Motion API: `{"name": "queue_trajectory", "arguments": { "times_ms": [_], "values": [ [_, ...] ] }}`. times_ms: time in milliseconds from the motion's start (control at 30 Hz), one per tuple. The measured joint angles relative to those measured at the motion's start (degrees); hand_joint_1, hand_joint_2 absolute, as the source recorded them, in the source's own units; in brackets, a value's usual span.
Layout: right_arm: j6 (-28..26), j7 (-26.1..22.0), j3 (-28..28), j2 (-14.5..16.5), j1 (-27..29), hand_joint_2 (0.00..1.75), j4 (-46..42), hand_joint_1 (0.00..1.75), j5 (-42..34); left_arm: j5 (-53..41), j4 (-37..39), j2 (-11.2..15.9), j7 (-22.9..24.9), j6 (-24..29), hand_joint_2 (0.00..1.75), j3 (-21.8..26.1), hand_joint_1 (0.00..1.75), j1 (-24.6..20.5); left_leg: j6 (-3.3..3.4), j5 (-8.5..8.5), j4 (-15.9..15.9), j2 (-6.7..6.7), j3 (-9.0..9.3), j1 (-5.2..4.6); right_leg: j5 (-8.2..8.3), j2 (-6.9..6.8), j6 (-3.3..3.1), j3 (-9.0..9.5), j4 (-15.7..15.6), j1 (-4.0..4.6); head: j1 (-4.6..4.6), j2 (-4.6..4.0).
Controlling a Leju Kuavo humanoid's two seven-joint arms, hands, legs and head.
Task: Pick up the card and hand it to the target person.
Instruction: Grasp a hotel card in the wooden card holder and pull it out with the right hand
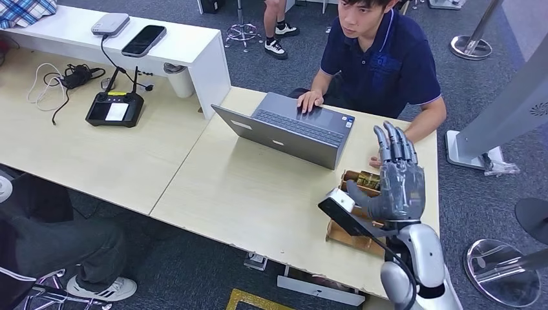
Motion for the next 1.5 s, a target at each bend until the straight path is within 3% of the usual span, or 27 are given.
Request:
{"name": "queue_trajectory", "arguments": {
  "times_ms": [200, 233, 333, 367, 533, 767, 933, 1100, 1300, 1500],
  "values": [
    [1.5, 4.7, 5.4, 1.1, -6.9, 1.75, 5.6, 0.0, 7.7, -0.3, 0.0, 0.0, -0.2, -0.1, 0.0, -0.1, 0.0, 0.0, 0.0, 0.01, 0.0, -0.02, -0.01, 0.0, 0.01, -0.01, 0.0, 0.0, 0.0, 0.0, -0.01, 0.0],
    [1.9, 5.1, 5.7, 1.4, -7.8, 1.75, 6.7, 0.11, 7.9, -0.3, 0.0, 0.0, -0.2, -0.1, 0.0, -0.1, 0.0, 0.0, 0.0, 0.01, 0.0, -0.03, -0.01, -0.01, 0.01, -0.02, 0.0, 0.0, 0.0, 0.0, 0.0, 0.0],
    [2.0, 6.1, 6.5, 2.2, -9.7, 1.75, 9.5, 1.42, 8.3, -0.2, 0.0, 0.0, -0.1, -0.3, 0.0, -0.6, 0.0, 0.0, 0.0, 0.01, 0.0, -0.04, -0.02, -0.01, 0.01, -0.03, 0.01, 0.0, 0.0, -0.01, 0.01, 0.0],
    [2.0, 6.6, 6.6, 2.3, -10.1, 1.75, 10.2, 1.75, 8.5, -0.1, 0.0, 0.0, 0.0, -0.4, 0.0, -0.7, 0.0, 0.0, 0.0, 0.01, 0.0, -0.04, -0.02, -0.01, 0.02, -0.03, 0.01, 0.0, 0.0, -0.01, 0.01, 0.0],
    [2.0, 10.3, 6.8, 2.9, -11.7, 1.75, 12.8, 1.75, 9.3, 0.0, 0.0, 0.0, 0.2, -0.9, 0.0, -0.9, 0.0, -0.1, 0.0, 0.01, 0.0, -0.04, -0.02, -0.01, 0.02, -0.03, 0.01, 0.0, 0.0, -0.01, -0.01, 0.0],
    [1.7, 11.9, 6.5, 3.1, -12.1, 1.75, 14.4, 1.71, 9.6, 0.8, -0.1, 0.0, 1.0, -0.7, 0.0, -1.0, 0.0, -0.1, 0.0, 0.01, 0.0, -0.04, -0.01, -0.01, 0.02, -0.02, 0.01, -0.01, 0.0, -0.01, -0.01, 0.0],
    [1.3, 12.1, 5.8, 3.1, -11.8, 1.75, 15.2, 1.42, 9.5, 2.0, -0.1, 0.1, 1.1, -0.3, 0.0, -1.0, 0.0, 0.0, 0.0, 0.01, 0.0, -0.04, -0.01, -0.01, 0.02, -0.02, 0.01, -0.02, 0.0, -0.01, -0.01, 0.0],
    [2.0, 12.5, 5.7, 3.1, -11.7, 1.75, 16.4, 1.25, 10.8, 3.4, -0.1, 0.3, 1.2, 0.3, 0.0, -1.0, 0.0, 0.1, 0.0, 0.01, 0.0, -0.03, -0.01, -0.01, 0.02, -0.01, 0.01, -0.02, 0.0, -0.01, -0.01, 0.0],
    [1.7, 13.1, 5.6, 3.1, -11.8, 1.75, 19.7, 1.27, 11.9, 4.4, -0.1, 0.5, 1.1, 0.3, 0.0, -1.0, 0.0, 0.2, 0.0, 0.01, 0.0, -0.03, -0.01, -0.01, 0.02, -0.01, 0.01, -0.02, 0.0, -0.01, -0.01, 0.0],
    [1.9, 13.6, 5.5, 3.1, -12.1, 1.75, 21.9, 1.12, 12.2, 4.8, -0.1, 0.5, 1.2, 1.2, 0.0, -1.0, 0.0, 0.2, 0.0, 0.01, 0.0, -0.03, -0.01, -0.01, 0.02, -0.01, 0.0, -0.02, 0.0, -0.01, -0.01, 0.0]
  ]
}}
